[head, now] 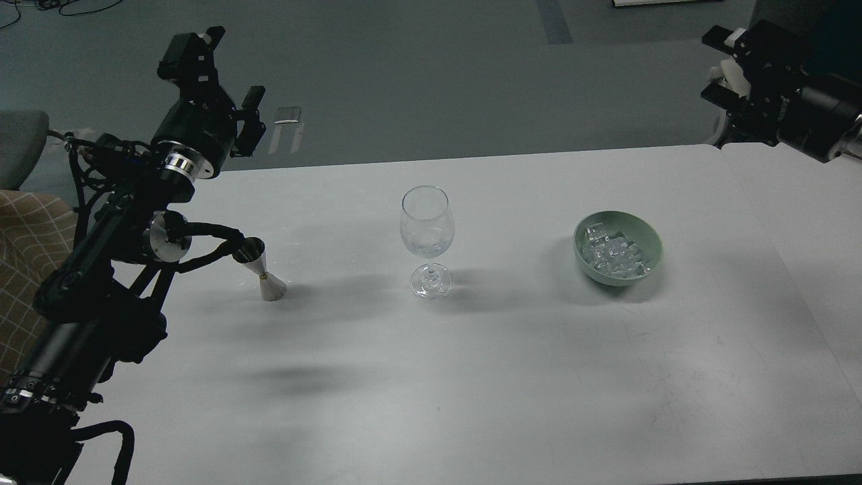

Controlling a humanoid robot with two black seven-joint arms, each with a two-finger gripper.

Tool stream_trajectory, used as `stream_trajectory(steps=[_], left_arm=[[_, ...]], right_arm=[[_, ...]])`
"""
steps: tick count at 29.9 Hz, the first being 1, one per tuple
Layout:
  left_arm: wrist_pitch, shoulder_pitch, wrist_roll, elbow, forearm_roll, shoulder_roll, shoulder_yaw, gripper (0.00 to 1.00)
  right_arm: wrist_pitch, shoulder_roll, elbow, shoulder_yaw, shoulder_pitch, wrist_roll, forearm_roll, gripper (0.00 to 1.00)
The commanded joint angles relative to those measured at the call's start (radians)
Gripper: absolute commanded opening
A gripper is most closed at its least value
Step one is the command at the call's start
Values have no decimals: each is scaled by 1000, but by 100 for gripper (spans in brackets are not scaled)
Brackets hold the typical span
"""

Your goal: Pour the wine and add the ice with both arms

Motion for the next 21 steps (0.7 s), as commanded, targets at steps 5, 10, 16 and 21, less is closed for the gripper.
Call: stream_trajectory(steps=[5,10,16,21], left_arm=[[-30,-4,1,14,8,-3,-7,98],[-31,-13,-1,27,12,-23,-10,98],[-30,-15,1,28,12,-26,-13,98],[-30,-15,-1,27,12,-26,-14,98]], right_arm=[[-82,-134,186,-43,-26,-2,-386,100],[-128,-125,194,-47,-64,-2,-568,100],[-133,-64,180,-52,-124,-5,-765,100],[-145,-7,131,-118,-125,-8,-854,100]])
